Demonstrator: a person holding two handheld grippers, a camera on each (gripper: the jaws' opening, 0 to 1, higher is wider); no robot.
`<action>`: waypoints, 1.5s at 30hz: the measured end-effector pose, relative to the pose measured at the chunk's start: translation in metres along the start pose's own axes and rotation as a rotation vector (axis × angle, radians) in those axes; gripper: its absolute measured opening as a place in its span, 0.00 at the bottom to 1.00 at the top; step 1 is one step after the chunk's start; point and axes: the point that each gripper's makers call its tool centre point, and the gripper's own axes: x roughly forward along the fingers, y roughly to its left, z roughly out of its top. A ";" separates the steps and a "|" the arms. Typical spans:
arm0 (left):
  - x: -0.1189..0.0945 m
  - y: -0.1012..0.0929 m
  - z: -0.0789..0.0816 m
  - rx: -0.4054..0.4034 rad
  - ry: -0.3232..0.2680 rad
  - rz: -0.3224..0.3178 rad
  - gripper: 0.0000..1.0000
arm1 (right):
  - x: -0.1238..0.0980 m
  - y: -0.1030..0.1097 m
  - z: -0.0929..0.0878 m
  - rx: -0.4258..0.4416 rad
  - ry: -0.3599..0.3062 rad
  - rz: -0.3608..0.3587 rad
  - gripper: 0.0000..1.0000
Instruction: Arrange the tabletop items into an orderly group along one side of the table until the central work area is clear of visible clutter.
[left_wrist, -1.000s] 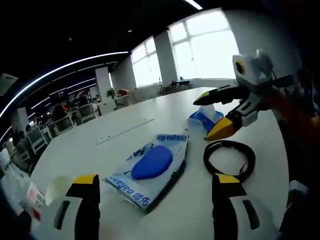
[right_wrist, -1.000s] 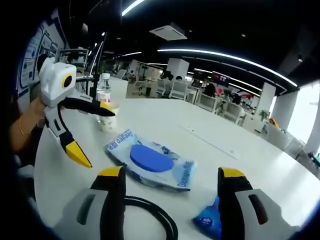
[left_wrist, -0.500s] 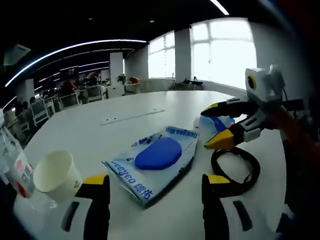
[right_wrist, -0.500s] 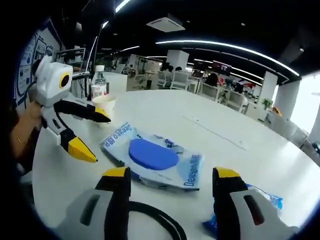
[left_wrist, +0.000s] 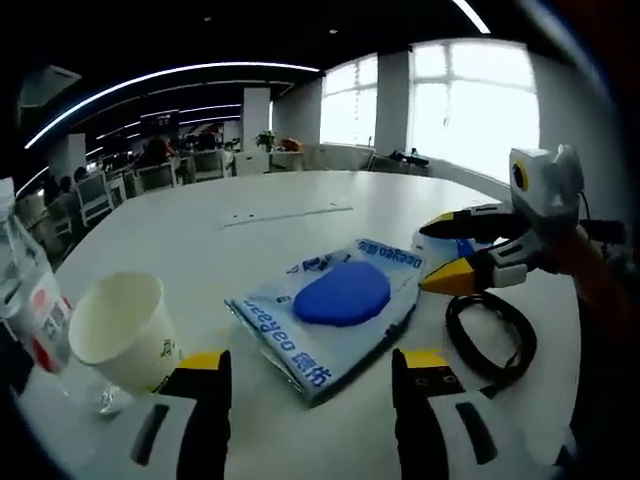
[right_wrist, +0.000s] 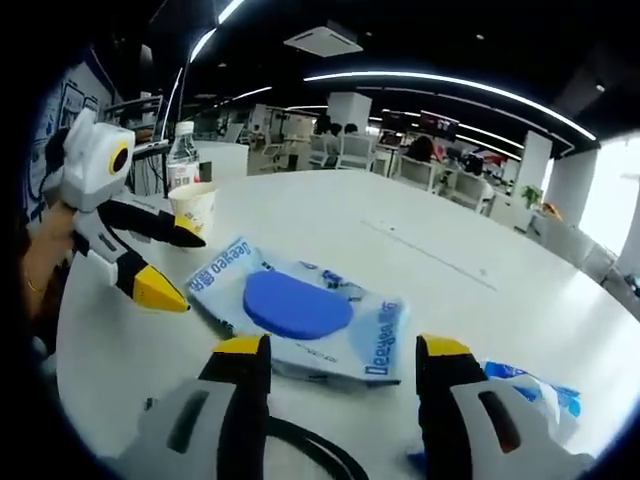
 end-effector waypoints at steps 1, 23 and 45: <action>0.000 -0.002 -0.002 -0.008 0.012 -0.013 0.62 | 0.002 -0.003 -0.002 0.000 0.006 -0.012 0.51; 0.006 0.000 -0.007 -0.111 0.040 -0.016 0.40 | 0.016 -0.014 -0.018 0.072 0.063 -0.062 0.36; 0.014 0.006 -0.012 -0.133 0.100 0.007 0.21 | 0.024 -0.022 -0.026 0.120 0.098 -0.101 0.26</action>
